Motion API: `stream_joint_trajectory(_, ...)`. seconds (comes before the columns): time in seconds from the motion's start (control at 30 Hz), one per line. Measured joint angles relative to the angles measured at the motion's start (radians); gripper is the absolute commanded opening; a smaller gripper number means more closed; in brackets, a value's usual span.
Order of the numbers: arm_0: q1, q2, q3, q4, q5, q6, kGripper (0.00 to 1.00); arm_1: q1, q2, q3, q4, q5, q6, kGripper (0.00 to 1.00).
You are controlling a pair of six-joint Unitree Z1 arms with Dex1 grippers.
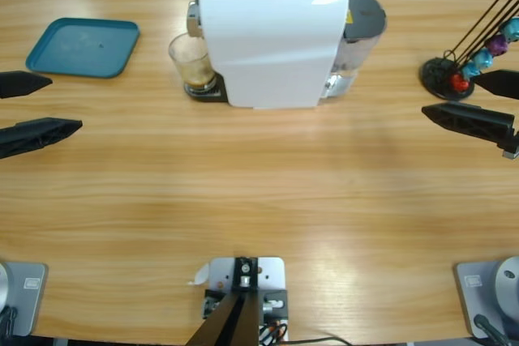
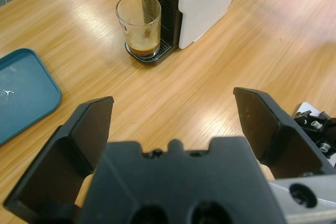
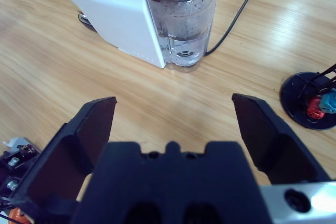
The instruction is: Pour coffee
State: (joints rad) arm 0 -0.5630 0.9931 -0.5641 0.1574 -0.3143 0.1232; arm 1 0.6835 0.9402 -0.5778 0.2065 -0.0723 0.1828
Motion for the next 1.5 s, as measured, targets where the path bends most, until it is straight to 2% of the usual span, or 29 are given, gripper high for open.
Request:
stream_joint_trajectory(0.43, 0.000, -0.002, -0.001, -0.015, -0.002, -0.031, 1.000, 0.000, -0.002, 0.019, -0.027, 0.000, -0.024, 1.000)
stream_joint_trajectory(0.57, 0.000, 0.025, -0.002, -0.015, -0.022, 0.025, 1.000, 0.000, -0.013, 0.033, -0.056, 0.000, -0.042, 1.000)
stream_joint_trajectory(0.87, 0.005, 0.219, -0.047, -0.016, -0.039, 0.266, 1.000, 0.000, -0.012, 0.044, -0.064, 0.000, -0.055, 1.000)
stream_joint_trajectory(1.03, 0.069, 0.352, -0.091, -0.064, -0.104, 0.330, 1.000, 0.000, -0.006, 0.044, -0.064, 0.008, -0.058, 1.000)
stream_joint_trajectory(1.23, 0.176, 0.472, -0.215, -0.081, -0.255, 0.373, 1.000, 0.000, 0.003, 0.044, -0.064, 0.008, -0.059, 1.000)
stream_joint_trajectory(1.5, 0.190, 0.625, -0.317, -0.081, -0.298, 0.496, 1.000, 0.000, 0.003, 0.044, -0.064, 0.012, -0.059, 1.000)
